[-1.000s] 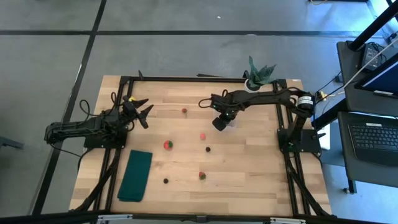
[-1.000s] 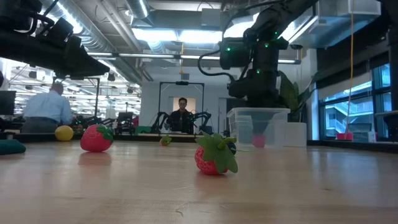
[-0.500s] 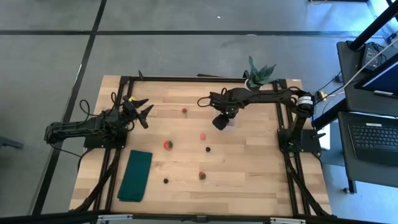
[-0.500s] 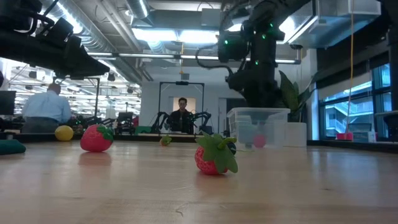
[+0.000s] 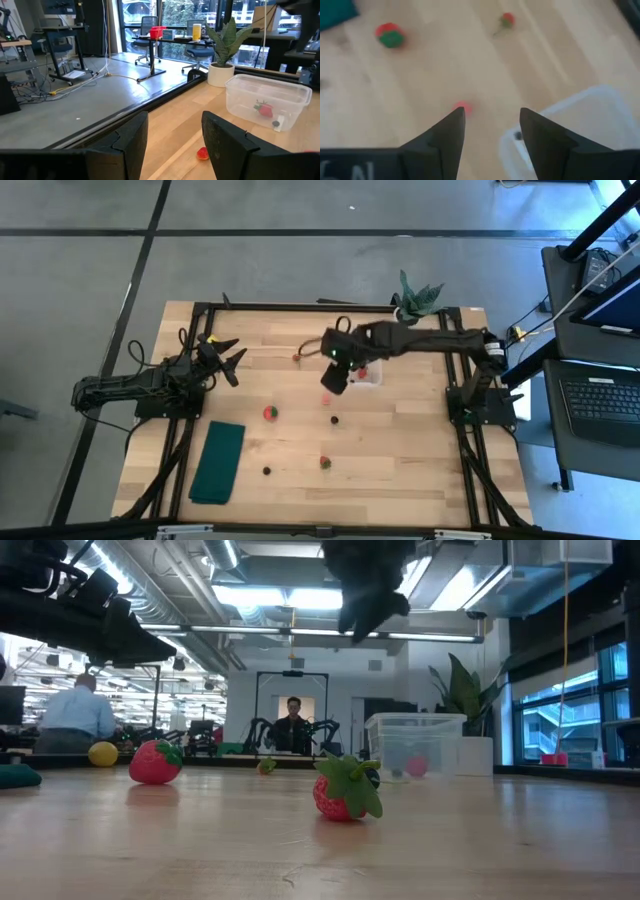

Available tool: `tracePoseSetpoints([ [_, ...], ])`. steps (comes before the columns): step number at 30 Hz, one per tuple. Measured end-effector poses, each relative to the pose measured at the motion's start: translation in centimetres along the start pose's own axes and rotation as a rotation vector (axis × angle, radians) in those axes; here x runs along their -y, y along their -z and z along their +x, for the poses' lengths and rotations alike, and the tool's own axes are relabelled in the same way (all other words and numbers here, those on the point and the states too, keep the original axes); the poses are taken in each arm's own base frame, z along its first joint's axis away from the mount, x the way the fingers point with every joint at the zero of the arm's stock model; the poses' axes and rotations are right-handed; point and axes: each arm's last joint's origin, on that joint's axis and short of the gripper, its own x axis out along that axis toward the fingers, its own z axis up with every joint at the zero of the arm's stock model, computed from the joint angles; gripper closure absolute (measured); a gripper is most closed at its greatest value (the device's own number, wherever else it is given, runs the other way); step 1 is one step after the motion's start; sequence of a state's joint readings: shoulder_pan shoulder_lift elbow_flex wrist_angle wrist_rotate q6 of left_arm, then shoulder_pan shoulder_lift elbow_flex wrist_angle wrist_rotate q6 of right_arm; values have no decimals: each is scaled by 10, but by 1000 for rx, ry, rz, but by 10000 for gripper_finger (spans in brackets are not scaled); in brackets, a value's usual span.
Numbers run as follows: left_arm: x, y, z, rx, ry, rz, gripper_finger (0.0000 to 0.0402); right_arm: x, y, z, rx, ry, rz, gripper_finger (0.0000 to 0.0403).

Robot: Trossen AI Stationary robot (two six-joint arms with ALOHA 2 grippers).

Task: Pick and placing Produce into tupperware
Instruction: Put the black cherry into the transparent container

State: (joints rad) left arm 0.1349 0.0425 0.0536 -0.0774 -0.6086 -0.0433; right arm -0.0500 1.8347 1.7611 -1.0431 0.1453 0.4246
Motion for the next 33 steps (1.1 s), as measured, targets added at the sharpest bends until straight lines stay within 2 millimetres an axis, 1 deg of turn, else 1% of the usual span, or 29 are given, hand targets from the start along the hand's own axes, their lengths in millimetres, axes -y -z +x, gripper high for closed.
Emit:
tracePoseSetpoints([
  [4,0,0,0,0,0,0,223,-23,11,2,-15,-4,75,210],
  [9,0,0,0,0,0,-1,223,-48,22,19,-47,-8,89,210],
  [13,0,0,0,-1,0,-2,223,-62,32,47,-121,28,85,210],
  [18,0,0,0,0,0,-20,223,-71,46,83,-219,98,58,210],
  [24,0,0,0,0,0,-60,223,-84,60,108,-279,121,-18,210],
  [26,0,0,0,0,0,-60,223,-86,63,111,-288,126,-31,210],
  [33,0,0,0,0,0,-60,223,-91,66,110,-288,125,-43,210],
])
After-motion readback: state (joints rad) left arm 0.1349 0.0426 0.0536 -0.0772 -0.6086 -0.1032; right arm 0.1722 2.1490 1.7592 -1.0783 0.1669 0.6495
